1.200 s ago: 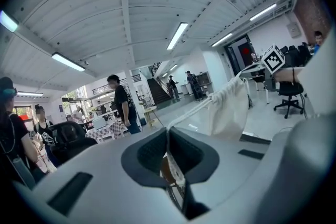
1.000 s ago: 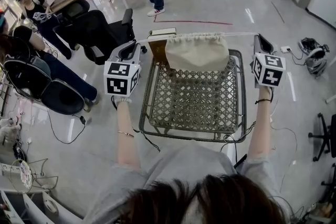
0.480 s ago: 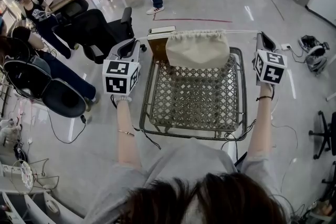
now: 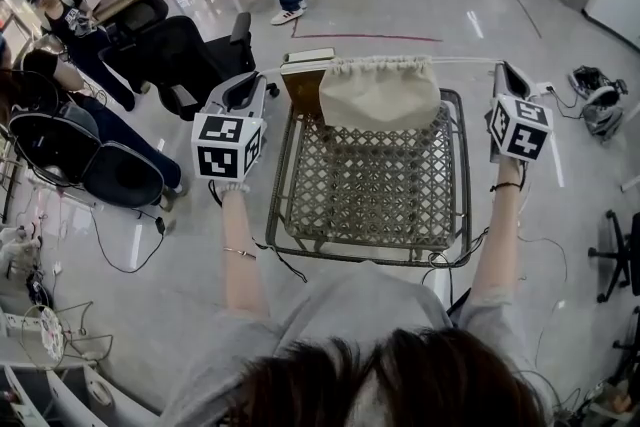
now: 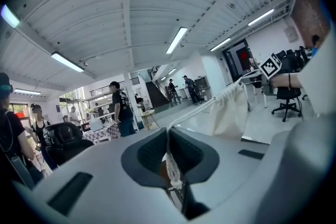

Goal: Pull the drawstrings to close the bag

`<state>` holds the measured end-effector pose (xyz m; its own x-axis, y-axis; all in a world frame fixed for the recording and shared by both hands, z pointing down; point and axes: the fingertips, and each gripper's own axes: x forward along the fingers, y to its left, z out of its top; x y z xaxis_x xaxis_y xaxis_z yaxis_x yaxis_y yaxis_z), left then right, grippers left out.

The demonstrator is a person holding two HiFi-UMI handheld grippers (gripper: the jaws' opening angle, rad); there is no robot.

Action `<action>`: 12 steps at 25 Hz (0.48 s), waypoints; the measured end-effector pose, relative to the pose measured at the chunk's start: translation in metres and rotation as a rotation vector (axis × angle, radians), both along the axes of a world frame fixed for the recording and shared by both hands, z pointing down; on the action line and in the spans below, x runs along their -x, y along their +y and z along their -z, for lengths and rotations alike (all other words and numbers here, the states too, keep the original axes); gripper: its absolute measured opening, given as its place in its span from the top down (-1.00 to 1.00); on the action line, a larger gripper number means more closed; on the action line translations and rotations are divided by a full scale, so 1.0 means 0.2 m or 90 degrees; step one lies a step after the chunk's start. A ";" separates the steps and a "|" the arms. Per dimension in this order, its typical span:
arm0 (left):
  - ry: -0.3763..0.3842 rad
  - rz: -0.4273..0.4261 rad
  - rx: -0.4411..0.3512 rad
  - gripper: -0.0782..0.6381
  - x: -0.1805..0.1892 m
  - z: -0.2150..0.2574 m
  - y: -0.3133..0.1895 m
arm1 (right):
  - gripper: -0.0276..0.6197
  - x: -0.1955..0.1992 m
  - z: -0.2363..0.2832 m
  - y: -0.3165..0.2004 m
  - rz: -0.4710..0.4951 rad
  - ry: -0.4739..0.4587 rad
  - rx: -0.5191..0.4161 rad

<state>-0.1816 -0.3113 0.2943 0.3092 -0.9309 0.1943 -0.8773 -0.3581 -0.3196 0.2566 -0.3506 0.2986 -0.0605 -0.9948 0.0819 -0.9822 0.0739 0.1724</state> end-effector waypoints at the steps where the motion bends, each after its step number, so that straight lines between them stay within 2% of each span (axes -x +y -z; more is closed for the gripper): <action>1: 0.001 0.000 0.000 0.69 0.00 0.00 0.00 | 0.83 0.00 0.00 0.00 -0.001 -0.002 0.000; 12: 0.004 0.003 -0.006 0.69 0.03 0.02 0.02 | 0.83 -0.06 0.00 0.02 -0.013 -0.022 -0.002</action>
<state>-0.1871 -0.3072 0.2895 0.3057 -0.9343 0.1834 -0.8808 -0.3506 -0.3181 0.2683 -0.3475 0.2989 -0.0428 -0.9961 0.0775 -0.9889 0.0532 0.1386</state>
